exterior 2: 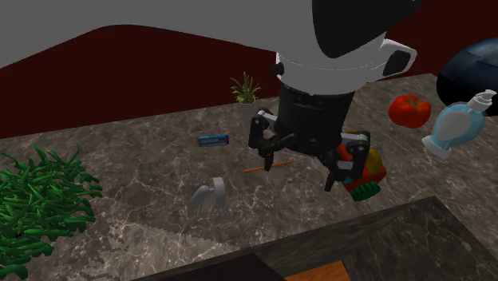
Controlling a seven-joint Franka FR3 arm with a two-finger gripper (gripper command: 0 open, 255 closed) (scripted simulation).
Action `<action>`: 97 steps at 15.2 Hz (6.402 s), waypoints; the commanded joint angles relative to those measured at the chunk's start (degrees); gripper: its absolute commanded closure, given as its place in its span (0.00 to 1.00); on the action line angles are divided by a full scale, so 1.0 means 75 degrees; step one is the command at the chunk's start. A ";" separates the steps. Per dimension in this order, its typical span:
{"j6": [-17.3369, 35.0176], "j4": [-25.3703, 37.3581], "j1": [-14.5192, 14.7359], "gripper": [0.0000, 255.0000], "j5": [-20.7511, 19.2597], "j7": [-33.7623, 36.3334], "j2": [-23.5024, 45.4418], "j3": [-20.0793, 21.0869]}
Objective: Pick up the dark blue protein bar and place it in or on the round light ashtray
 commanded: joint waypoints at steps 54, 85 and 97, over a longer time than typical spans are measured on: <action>0.6218 0.1505 -0.1414 1.00 -0.1468 1.3392 0.7863 0.6093; 0.4157 0.3477 -0.2033 1.00 -0.0966 1.2093 0.7635 0.5978; 0.2854 0.6856 -0.1714 1.00 -0.2369 1.1174 1.0163 0.4993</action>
